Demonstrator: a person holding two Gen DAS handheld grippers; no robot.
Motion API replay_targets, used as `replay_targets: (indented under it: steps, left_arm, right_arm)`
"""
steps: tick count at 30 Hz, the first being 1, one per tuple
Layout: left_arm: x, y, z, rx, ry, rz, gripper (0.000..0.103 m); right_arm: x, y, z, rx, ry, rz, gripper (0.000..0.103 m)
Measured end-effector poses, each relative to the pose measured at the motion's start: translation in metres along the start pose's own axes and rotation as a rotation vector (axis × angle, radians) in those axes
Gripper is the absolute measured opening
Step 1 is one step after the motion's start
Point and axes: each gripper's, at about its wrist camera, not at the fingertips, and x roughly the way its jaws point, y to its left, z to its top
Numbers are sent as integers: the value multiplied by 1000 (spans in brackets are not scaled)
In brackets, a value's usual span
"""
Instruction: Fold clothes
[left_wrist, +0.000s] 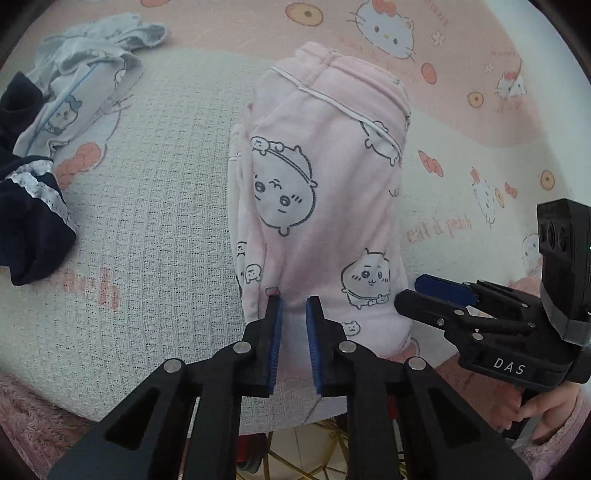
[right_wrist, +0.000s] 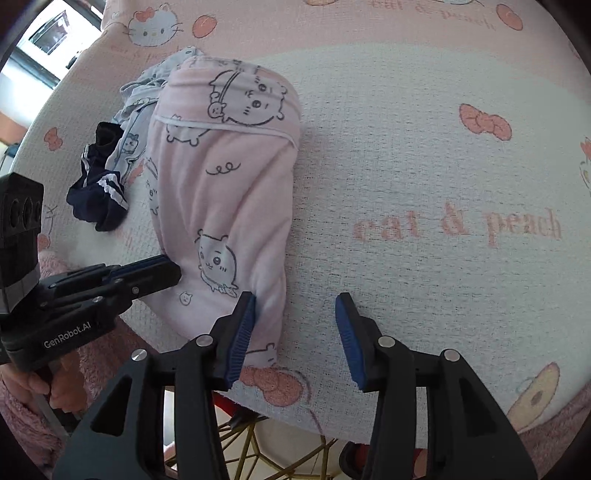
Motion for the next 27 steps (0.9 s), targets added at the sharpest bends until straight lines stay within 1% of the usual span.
replay_targets:
  steps: [1, 5, 7, 10, 11, 13, 16, 18, 21, 23, 26, 27]
  left_arm:
    - [0, 0, 1, -1, 1, 2, 16]
    - [-5, 5, -6, 5, -2, 15, 16]
    - [-8, 8, -8, -8, 3, 9, 16]
    - [-18, 20, -14, -58, 11, 6, 16]
    - [-25, 25, -18, -78, 10, 20, 16]
    - [-40, 29, -15, -99, -31, 24, 17]
    - [-64, 24, 8, -53, -130, -19, 17]
    - [-69, 12, 29, 10, -170, -15, 17]
    - [-64, 4, 63, 79, -185, -23, 19]
    - [-53, -6, 78, 107, -167, -79, 19]
    - [-41, -19, 81, 174, -169, -71, 19]
    - [-34, -22, 82, 186, -155, -40, 19]
  right_arm:
    - [-3, 3, -1, -7, -13, -8, 45]
    - [-4, 22, -7, -131, -26, -56, 45]
    - [2, 17, -12, -140, 3, -78, 45]
    - [-9, -9, -9, 4, 5, 20, 45]
    - [-18, -15, -8, 36, -17, 30, 45]
    - [-37, -19, 1, 42, -76, 29, 45]
    - [-59, -17, 22, 20, -143, 32, 45]
    - [-64, -14, 42, -3, -163, 30, 45]
    - [-59, -3, 68, -55, -161, 9, 45]
    - [-54, 4, 80, -99, -154, -3, 45]
    - [-32, 10, 90, -129, -111, -1, 45]
    - [-24, 10, 92, -133, -93, -1, 45]
